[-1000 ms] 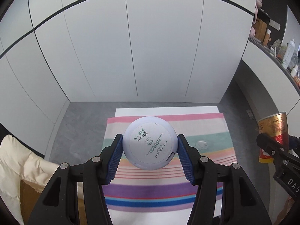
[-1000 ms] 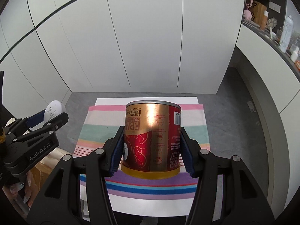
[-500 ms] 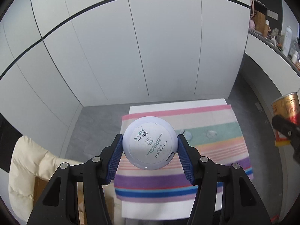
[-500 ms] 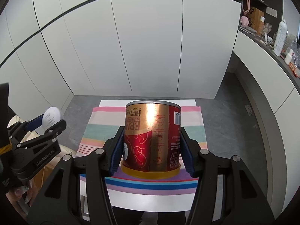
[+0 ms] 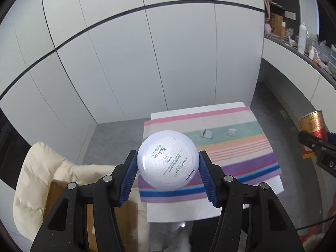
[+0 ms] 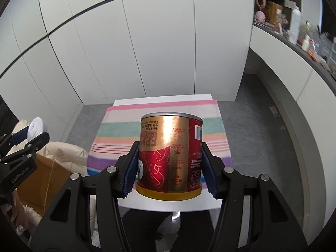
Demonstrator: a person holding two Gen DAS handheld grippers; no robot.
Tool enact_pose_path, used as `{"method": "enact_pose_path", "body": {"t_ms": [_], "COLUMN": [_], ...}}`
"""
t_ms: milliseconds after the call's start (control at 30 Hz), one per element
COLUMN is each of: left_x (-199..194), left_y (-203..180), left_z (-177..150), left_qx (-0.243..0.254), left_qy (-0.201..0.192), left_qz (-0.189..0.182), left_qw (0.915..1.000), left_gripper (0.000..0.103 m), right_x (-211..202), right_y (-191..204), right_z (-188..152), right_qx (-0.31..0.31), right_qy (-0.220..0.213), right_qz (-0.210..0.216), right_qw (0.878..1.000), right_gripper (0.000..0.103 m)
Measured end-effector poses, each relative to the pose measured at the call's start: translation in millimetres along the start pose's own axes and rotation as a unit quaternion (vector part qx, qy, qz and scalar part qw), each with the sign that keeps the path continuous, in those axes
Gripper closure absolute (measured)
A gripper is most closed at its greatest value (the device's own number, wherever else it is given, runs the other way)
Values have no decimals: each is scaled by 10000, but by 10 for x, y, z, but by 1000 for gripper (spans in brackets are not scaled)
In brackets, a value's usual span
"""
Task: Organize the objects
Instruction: 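Lift the white compact and FPI can and carry them over the cardboard box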
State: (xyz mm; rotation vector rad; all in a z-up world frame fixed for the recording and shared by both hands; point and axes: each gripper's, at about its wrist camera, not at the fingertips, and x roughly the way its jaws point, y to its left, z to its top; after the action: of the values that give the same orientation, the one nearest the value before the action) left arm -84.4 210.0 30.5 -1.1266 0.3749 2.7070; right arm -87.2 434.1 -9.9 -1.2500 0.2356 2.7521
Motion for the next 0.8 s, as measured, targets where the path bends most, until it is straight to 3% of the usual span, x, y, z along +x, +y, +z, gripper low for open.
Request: {"method": "enact_pose_path", "body": {"t_ms": [200,533,800], "left_x": [-150,-521,-614], "left_y": [42,107,100], "left_z": [-456,-1102,-1359], "left_qx": [-100,-141,-111], "left_qy": [323,314,497], "left_qz": [-193,-109,-303], "left_qw": [9992,9993,9982], "left_gripper": [45,45,45], "right_x": [-200,-554,-710], "right_y": [138,226,251], "right_z": [-527,-1269,-1520], "right_qx": [-45,-20,29], "right_qy": [154,383,505], "right_qz": [-13,47,128], "right_qw": [9999,9993,9986], "right_gripper": [46,46,46]}}
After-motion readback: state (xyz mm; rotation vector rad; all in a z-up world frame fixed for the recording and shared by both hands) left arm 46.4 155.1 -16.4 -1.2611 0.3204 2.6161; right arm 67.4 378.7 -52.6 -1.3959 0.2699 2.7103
